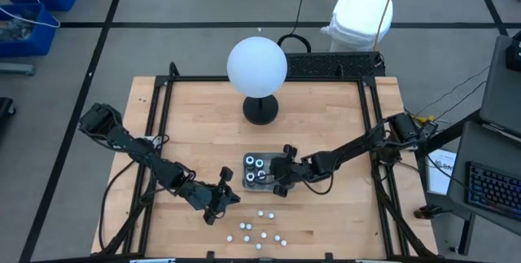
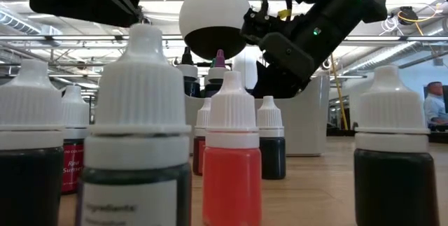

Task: Pick & Place food coloring
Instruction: Put the small orange food coloring bottle into the gray bin

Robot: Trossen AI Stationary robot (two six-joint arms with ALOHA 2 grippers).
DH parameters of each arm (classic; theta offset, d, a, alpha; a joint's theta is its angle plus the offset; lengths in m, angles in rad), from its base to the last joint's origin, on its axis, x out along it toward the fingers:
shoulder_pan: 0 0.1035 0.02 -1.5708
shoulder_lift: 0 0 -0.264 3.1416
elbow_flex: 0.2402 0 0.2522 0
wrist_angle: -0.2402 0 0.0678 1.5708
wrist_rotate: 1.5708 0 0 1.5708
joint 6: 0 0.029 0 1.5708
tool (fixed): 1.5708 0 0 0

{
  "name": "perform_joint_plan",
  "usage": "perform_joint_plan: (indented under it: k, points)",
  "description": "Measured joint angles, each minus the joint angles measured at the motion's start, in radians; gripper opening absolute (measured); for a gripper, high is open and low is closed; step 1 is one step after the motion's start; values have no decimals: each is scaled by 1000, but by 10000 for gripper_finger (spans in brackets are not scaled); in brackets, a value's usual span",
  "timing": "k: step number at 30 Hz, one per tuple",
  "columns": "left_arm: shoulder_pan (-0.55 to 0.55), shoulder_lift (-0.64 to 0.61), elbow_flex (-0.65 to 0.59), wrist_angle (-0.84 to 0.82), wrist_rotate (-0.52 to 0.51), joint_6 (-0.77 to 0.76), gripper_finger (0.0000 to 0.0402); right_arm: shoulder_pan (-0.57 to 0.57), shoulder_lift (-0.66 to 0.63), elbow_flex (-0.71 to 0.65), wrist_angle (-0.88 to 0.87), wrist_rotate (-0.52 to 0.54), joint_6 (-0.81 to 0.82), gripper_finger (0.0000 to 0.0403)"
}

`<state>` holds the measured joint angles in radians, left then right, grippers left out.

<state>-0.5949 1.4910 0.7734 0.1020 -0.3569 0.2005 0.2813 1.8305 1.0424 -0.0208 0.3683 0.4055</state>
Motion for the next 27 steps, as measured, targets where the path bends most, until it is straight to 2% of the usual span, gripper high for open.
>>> perform_joint_plan:
  k: [4,15,27]
  points:
    - [0,0,0,-2,0,0,35,0,-5,-1,0,-3,1,57]
    - [0,0,0,-2,0,0,35,0,-23,-3,-13,-7,6,122]
    - [0,0,0,-2,0,0,35,31,-190,-4,-32,-6,-59,129]
